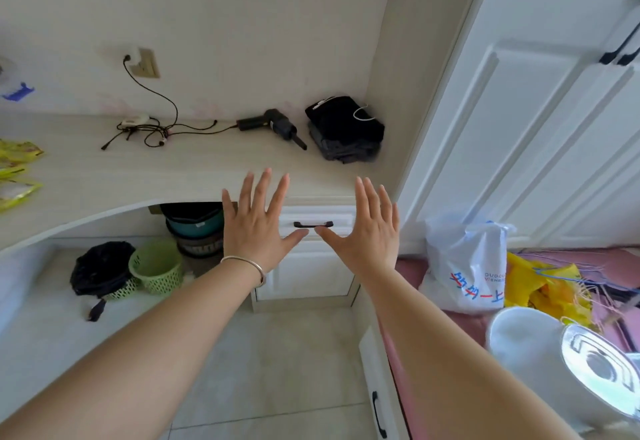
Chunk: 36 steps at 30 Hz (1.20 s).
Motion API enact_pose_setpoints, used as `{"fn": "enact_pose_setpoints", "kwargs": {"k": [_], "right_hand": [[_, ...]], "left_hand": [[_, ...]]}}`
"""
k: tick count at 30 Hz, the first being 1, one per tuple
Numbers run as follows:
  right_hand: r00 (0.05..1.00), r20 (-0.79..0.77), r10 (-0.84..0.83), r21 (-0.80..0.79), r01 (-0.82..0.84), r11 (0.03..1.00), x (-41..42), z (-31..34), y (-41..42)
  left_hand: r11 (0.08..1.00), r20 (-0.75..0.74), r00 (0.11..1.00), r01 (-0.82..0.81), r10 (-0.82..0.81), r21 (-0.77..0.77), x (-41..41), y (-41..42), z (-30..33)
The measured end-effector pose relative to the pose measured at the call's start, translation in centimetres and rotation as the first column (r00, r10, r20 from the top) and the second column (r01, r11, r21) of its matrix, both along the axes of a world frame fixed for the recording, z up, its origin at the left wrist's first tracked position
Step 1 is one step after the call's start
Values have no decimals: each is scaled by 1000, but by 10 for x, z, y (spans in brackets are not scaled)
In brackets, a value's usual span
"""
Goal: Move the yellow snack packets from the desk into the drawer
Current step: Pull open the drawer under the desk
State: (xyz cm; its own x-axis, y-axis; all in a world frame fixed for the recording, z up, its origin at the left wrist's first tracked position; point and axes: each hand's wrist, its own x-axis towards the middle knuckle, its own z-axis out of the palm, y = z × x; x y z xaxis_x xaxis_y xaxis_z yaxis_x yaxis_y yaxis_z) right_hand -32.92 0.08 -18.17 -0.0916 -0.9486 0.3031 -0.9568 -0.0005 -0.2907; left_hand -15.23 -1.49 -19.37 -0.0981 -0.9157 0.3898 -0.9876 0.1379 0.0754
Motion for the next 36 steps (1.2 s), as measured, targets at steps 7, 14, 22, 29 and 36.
{"fn": "enact_pose_setpoints", "kwargs": {"k": [7, 14, 22, 29, 36], "right_hand": [[999, -12, 43, 136, -41, 990, -21, -41, -44], [1000, -18, -8, 276, 12, 961, -24, -106, -105], [999, -33, -24, 428, 36, 903, -22, -167, -167], [997, -32, 71, 539, -43, 842, -27, -199, -208], [974, -4, 225, 652, -169, 739, -32, -242, -259]], "left_hand": [[990, -18, 1000, -8, 11, 141, -20, -29, -43], [975, 16, 998, 49, -53, 219, -19, -97, -93], [947, 16, 986, 157, -168, 282, -21, -166, -158], [795, -2, 991, 107, -132, 598, -33, -202, -198], [701, -28, 993, 101, -115, 706, -52, -243, -243]]}}
